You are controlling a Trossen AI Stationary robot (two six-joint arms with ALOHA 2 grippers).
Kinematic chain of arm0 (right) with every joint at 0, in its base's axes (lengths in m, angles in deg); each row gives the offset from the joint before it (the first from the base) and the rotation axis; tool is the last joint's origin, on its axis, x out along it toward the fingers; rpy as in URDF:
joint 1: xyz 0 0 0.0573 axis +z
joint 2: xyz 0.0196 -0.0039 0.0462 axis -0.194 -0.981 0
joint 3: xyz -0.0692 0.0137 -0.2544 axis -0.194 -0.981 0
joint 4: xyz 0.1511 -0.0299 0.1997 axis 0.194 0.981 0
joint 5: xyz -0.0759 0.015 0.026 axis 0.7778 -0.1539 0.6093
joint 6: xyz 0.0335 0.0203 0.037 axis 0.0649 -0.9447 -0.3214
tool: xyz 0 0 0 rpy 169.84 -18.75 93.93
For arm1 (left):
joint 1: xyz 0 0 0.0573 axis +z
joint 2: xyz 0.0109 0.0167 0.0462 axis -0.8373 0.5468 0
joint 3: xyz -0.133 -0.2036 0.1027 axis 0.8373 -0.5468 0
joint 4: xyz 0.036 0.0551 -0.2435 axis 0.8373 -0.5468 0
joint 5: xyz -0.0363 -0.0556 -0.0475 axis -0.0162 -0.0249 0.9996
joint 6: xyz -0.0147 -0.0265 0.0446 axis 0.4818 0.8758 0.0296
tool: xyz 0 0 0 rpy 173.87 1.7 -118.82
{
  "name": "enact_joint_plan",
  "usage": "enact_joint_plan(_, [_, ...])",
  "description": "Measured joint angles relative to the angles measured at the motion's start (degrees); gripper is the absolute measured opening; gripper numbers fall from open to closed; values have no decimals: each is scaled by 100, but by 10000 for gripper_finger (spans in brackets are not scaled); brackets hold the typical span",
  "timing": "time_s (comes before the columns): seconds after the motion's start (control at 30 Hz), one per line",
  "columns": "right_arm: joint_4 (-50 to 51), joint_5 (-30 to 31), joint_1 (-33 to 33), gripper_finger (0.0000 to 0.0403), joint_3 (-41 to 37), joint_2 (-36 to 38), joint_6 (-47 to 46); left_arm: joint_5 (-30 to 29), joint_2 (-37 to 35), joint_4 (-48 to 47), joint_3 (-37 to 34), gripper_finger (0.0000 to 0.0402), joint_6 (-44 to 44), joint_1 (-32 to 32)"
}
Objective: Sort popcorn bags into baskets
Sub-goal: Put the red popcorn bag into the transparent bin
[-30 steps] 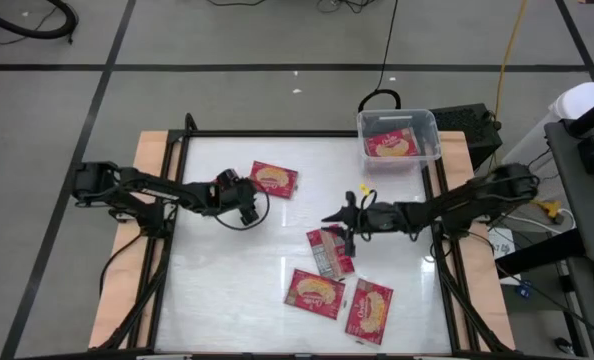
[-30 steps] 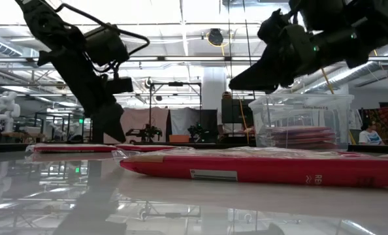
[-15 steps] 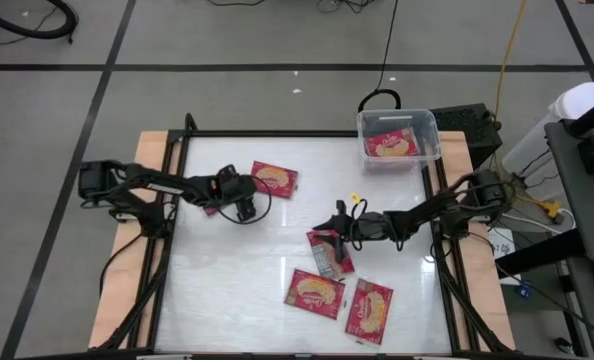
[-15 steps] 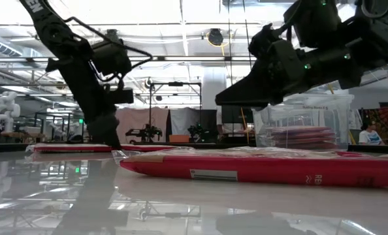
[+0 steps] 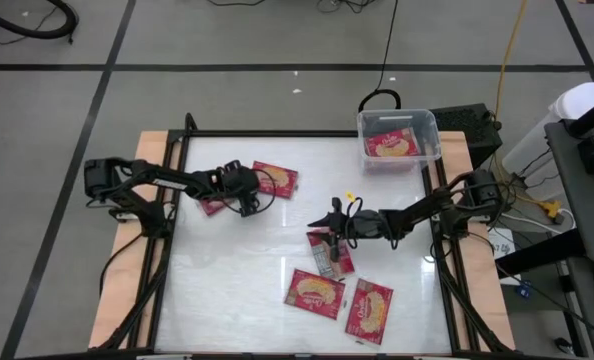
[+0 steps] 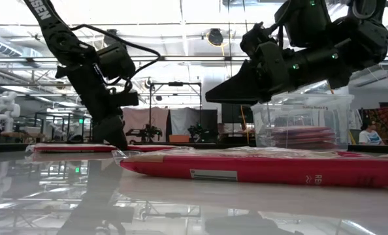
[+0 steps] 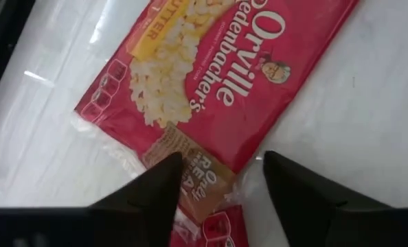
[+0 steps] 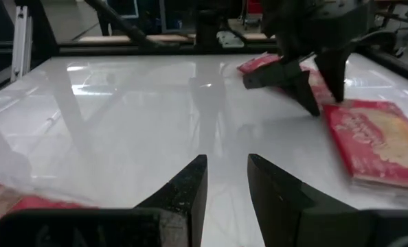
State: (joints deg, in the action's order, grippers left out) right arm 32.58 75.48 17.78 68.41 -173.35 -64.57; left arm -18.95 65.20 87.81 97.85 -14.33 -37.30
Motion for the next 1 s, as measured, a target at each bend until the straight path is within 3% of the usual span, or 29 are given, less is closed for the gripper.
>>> enact_joint_plan(0.23, [-546, 8, -111, 100, 0, 0, 90, 219, 27, 330, -16, 39, -807, 141])
enact_joint_plan(0.3, [-669, 135, -118, 100, 1, 0, 74, 80, 35, 459, -29, 13, -1055, 108])
enact_joint_plan(0.6, [406, 1164, -223, 100, 729, 0, -536, -1364, -193, 1575, -28, 5, -3122, -890])
enact_joint_plan(0.83, [2058, 1137, -434, 100, 1320, 397, -663, -2061, -262, 2140, -20, 4, -4817, -1694])
enact_joint_plan(1.0, [3403, 845, -598, 100, 1687, 986, -687, -2146, -262, 2556, -20, 3, -5781, -2157])
